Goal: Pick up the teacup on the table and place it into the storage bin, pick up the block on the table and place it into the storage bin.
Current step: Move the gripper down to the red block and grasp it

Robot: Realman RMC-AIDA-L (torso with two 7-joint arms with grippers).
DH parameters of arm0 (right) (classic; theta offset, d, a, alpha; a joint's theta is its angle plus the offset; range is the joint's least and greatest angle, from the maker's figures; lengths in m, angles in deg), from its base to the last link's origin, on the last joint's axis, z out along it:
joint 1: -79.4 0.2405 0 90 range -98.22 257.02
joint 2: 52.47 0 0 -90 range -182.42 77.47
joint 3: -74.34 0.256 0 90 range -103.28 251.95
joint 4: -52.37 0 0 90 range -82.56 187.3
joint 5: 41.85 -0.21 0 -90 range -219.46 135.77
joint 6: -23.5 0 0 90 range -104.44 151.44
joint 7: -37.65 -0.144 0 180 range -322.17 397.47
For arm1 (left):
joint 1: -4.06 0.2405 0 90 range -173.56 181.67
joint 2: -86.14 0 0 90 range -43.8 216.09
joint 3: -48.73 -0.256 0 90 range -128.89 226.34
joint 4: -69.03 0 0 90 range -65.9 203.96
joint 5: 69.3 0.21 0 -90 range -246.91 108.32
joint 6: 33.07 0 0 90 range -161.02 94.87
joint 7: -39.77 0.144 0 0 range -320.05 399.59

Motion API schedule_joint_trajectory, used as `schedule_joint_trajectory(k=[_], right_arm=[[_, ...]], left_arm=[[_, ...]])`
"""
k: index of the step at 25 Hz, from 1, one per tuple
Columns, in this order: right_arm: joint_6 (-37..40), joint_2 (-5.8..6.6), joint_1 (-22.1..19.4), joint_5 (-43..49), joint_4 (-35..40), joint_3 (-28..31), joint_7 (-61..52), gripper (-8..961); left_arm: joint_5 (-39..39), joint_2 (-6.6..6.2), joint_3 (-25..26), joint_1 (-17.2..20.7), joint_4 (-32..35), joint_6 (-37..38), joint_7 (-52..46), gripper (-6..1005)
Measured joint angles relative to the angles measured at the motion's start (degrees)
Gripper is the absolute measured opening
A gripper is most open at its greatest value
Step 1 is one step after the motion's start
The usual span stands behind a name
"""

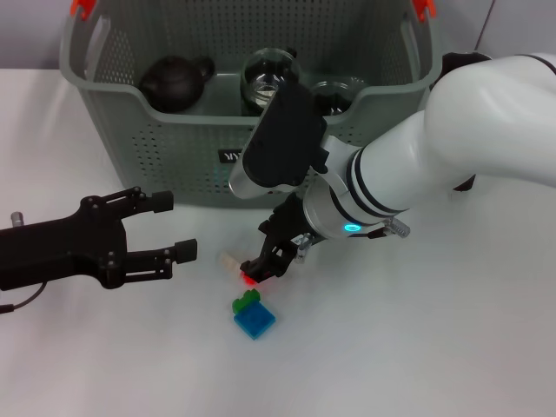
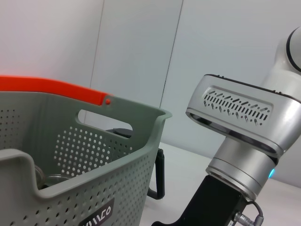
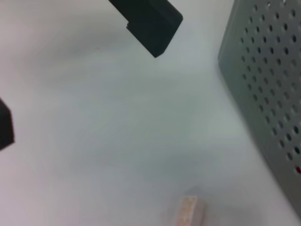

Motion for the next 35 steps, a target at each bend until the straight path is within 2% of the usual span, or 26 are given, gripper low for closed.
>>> schedule_joint_trajectory(k=[15,23,35], right_arm=[[0.05,0.39,-0.29,-0.25,-0.02,-0.15,0.11,681],[2.60,1.05,-0.49,0.06,1.80,3.15,0.67,683],[-0.11,0.66,-0.52,0.17,-0.15,3.16,1.98,683]], left_arm=[[-0.01,-0.16,0.00,0.24,-0.62,-0.05,0.52,863],[-0.01,-0.17,0.00,0.45,-0.62,0.01,0.53,864],[0.00,-0.17,0.00,0.38,-0.62,0.01,0.52,864]])
